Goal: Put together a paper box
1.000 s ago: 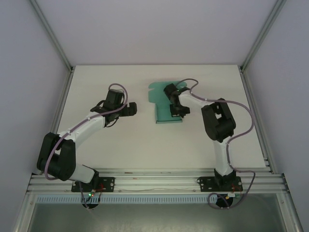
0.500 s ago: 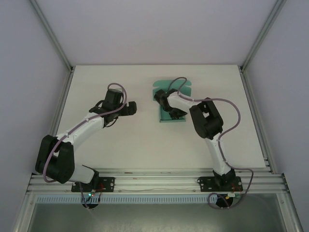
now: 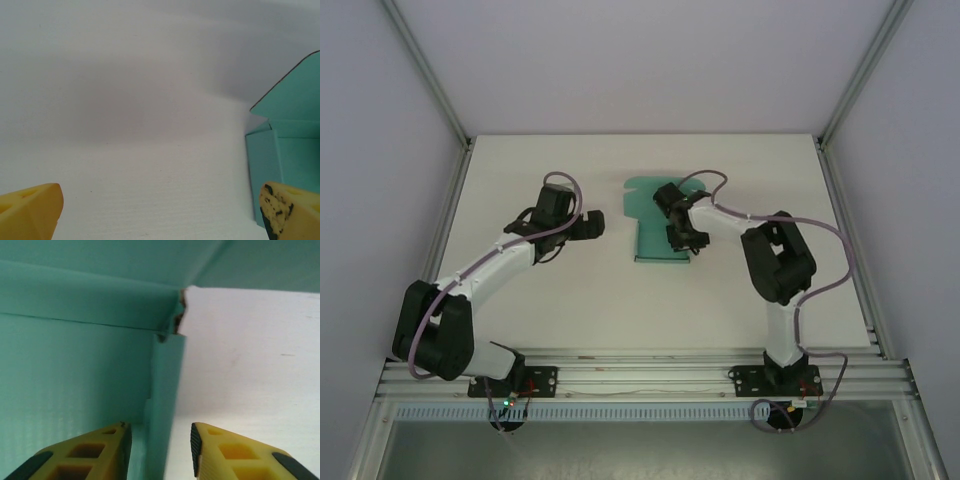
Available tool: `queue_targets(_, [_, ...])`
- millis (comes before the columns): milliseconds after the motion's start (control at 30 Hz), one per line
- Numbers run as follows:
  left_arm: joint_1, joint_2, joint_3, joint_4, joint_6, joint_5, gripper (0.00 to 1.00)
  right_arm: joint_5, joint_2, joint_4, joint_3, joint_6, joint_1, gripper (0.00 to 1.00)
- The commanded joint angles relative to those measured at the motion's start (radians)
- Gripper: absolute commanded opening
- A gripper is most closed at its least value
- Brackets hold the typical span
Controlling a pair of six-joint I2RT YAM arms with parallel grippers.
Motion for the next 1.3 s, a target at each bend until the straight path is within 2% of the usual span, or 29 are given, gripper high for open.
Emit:
queue_targets(0, [0.003, -0.027, 0.031, -0.016, 0.013, 0.029, 1.0, -0.058, -0.063, 0.036, -0.014, 0.025, -0.001, 0.46])
queue_targets(167, [0.003, -0.005, 0.062, -0.014, 0.031, 0.065, 1.0, -0.14, -0.134, 0.1, -0.052, 0.029, -0.031, 0.63])
queue_targets(333, [0.002, 0.05, 0.121, -0.014, 0.083, 0.113, 1.0, -0.152, -0.235, 0.117, -0.076, -0.016, -0.063, 0.76])
queue_targets(467, [0.003, 0.123, 0.219, -0.032, 0.175, 0.168, 1.0, -0.232, -0.324, 0.155, -0.11, -0.109, -0.141, 0.99])
queue_targets(500, [0.005, 0.144, 0.248, -0.035, 0.207, 0.193, 1.0, -0.277, -0.338, 0.162, -0.112, -0.16, -0.165, 1.0])
queue_targets(700, [0.019, 0.306, 0.442, -0.085, 0.421, 0.371, 1.0, -0.516, -0.342, 0.207, -0.067, -0.527, -0.292, 1.0])
queue_targets(800, [0.022, 0.404, 0.562, -0.183, 0.582, 0.455, 1.0, -0.605, -0.272, 0.137, 0.032, -0.727, -0.33, 1.0])
queue_targets(933, [0.021, 0.531, 0.752, -0.376, 0.761, 0.549, 1.0, -0.732, -0.156, -0.048, 0.174, -1.008, -0.359, 0.97])
queue_targets(1133, [0.021, 0.634, 0.895, -0.51, 0.878, 0.581, 0.92, -0.786, 0.012, -0.325, 0.408, -1.172, -0.377, 0.81])
queue_targets(1267, [0.018, 0.702, 0.989, -0.609, 0.918, 0.599, 0.77, -0.778, 0.066, -0.361, 0.461, -1.188, -0.381, 0.65])
